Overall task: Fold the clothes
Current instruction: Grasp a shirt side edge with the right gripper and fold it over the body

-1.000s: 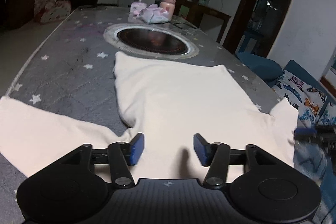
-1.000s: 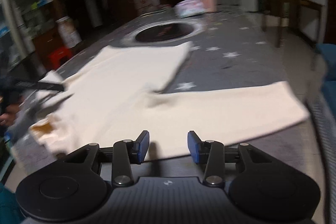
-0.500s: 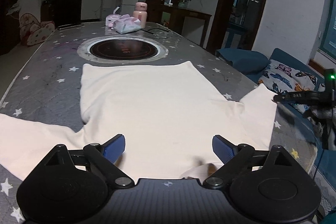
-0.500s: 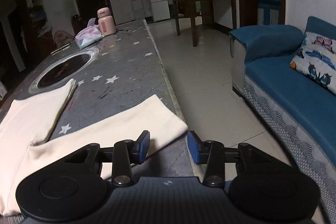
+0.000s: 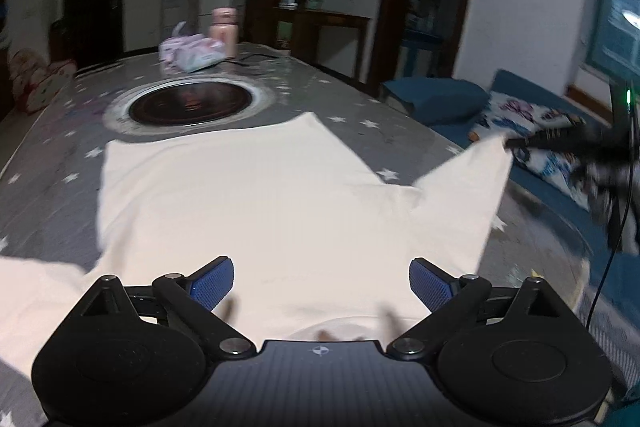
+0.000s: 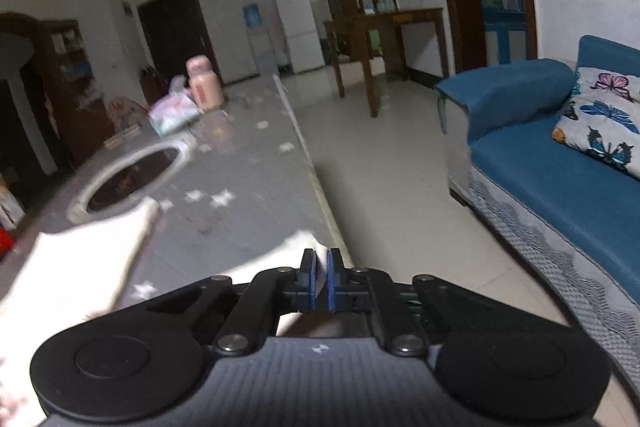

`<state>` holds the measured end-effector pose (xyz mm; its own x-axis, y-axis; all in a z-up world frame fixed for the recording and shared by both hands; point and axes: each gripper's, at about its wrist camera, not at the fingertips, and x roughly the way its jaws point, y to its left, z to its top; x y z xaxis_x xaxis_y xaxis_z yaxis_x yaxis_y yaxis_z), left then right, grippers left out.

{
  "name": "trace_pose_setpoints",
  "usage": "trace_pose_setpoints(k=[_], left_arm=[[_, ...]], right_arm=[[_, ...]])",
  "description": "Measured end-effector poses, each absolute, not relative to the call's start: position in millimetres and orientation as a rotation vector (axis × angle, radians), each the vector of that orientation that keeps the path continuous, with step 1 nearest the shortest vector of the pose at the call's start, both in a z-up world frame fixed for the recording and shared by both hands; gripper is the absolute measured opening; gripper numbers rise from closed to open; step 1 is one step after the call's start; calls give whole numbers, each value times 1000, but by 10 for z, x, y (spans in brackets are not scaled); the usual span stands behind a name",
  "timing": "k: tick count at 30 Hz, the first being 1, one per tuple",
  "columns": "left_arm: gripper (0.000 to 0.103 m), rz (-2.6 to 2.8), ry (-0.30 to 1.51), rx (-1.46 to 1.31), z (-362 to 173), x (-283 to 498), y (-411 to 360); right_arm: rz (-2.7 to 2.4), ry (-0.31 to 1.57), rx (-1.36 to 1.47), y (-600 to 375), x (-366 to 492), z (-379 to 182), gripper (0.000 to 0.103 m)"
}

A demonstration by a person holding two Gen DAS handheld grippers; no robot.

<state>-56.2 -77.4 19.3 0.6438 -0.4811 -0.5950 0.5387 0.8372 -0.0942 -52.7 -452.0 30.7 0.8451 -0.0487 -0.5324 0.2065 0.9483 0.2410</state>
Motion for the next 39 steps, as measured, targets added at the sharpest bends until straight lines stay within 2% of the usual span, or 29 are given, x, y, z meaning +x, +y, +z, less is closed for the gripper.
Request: trace_pose_setpoints(k=[10,20,30,36,39], left_arm=[[96,-658,625,211,46,-652,-1198],[96,-493,549,80,291,-643,-483],[96,-246,505,-37,390,-744,476],[96,-197,508,-82,415,-774,683],[97,-202,513,-93,422,-771,671]], right_arm=[[51,431,240,-4139,-689,1053,5],[382,398,139,-3122,-490,1427,5],[683,573,88,-2013,-242,1039,5],[782,712,36,-1600,-189,622,6],[793,735,37,-1569,-227,545,11]])
